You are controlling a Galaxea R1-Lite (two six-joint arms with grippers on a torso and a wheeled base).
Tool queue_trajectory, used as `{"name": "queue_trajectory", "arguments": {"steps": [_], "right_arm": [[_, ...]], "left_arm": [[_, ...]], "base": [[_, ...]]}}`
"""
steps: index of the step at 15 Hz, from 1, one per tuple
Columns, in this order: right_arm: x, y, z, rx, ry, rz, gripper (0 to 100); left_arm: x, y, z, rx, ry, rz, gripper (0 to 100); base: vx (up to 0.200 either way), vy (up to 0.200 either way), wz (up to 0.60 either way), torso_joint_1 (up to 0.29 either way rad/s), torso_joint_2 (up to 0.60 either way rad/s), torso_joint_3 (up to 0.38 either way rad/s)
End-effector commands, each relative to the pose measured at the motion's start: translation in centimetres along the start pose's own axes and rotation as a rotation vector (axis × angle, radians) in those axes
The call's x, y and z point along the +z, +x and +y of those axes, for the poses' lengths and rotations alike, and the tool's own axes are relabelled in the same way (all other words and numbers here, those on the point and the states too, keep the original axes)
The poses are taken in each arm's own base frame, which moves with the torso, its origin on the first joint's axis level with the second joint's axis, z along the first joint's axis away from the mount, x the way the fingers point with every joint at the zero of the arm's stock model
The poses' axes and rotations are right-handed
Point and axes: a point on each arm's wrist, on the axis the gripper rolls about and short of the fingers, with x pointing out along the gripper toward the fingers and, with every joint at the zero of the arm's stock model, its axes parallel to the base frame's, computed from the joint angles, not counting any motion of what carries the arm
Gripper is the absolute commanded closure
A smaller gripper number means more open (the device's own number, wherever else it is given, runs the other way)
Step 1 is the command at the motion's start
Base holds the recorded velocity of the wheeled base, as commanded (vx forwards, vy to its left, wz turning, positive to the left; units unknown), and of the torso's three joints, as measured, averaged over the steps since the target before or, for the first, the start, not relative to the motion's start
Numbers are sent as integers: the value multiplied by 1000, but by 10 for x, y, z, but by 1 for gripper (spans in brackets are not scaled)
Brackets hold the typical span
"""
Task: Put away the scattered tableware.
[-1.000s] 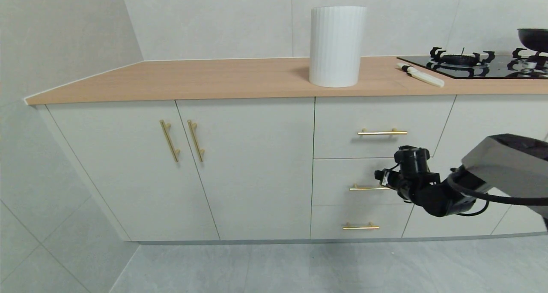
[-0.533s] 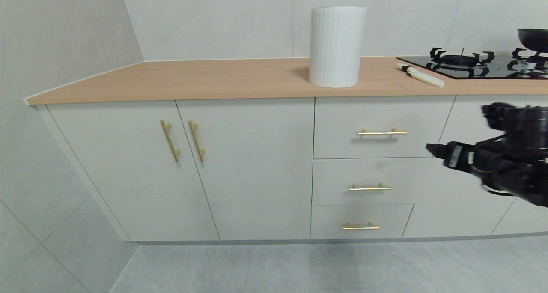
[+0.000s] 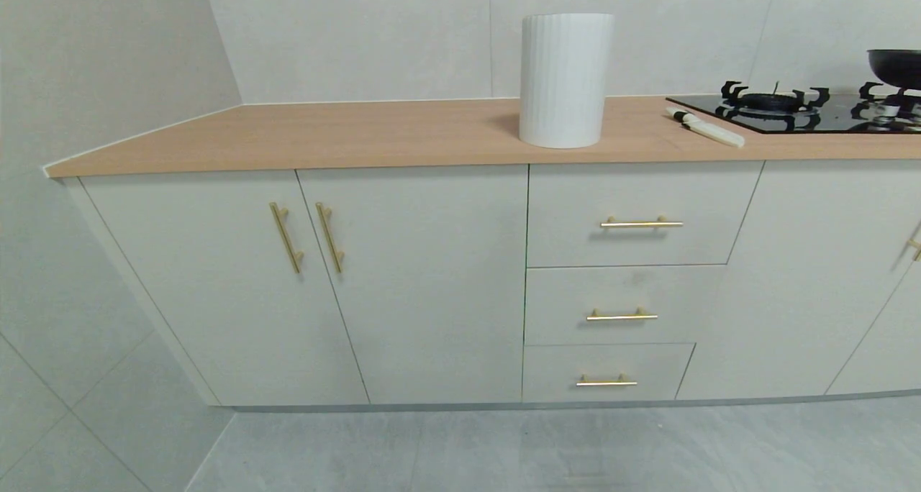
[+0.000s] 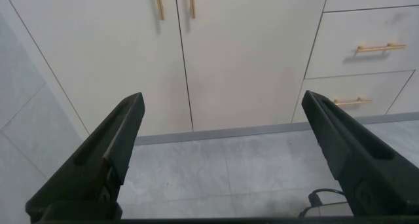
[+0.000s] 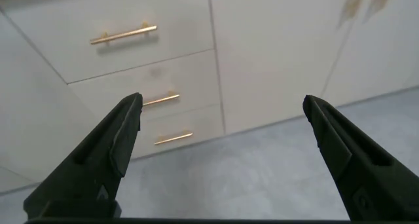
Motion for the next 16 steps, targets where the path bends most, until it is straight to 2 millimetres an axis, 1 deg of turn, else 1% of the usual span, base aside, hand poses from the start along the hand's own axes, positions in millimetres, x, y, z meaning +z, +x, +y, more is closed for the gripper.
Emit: {"name": "queue_trajectory", "arguments": {"steps": [1,2,3,4,6,7,9,10,11,12,14,16], "right_arm": [[-31,-72,-27,6,-11,-161,0],[-34,-76,-28,5,-14,-165,0],[-47,-94,-35,1,-4,-218,0],[-55,-102,-39,-5,-3,-232,0],[-68,-112,-36,-62,-2,-252,0],[-73,-113,-37,-58,-7,-254,0],[-91,-99,-35,-54,-27,-188,0],[-104,-87,-33,-27,-43,-134,0],[-116,-74,-30,20,-48,-121,0],[-129,-61,-27,60,-46,-148,0],[-151,-40,-24,131,-43,-253,0],[-152,-40,-22,191,-59,-241,0]], "left_arm": [[0,0,0,0,0,1,0],[0,0,0,0,0,1,0],[0,0,0,0,0,1,0],[0,0,0,0,0,1,0],[0,0,0,0,0,1,0],[0,0,0,0,0,1,0],[0,0,0,0,0,1,0],[0,0,0,0,0,1,0],[0,0,0,0,0,1,0],[0,0,0,0,0,1,0],[0,0,0,0,0,1,0],[0,0,0,0,0,1,0]], "base": [[0,0,0,0,0,0],[0,0,0,0,0,0],[0,0,0,0,0,0],[0,0,0,0,0,0],[0,0,0,0,0,0],[0,0,0,0,0,0],[0,0,0,0,0,0],[0,0,0,0,0,0],[0,0,0,0,0,0],[0,0,0,0,0,0],[0,0,0,0,0,0],[0,0,0,0,0,0]]}}
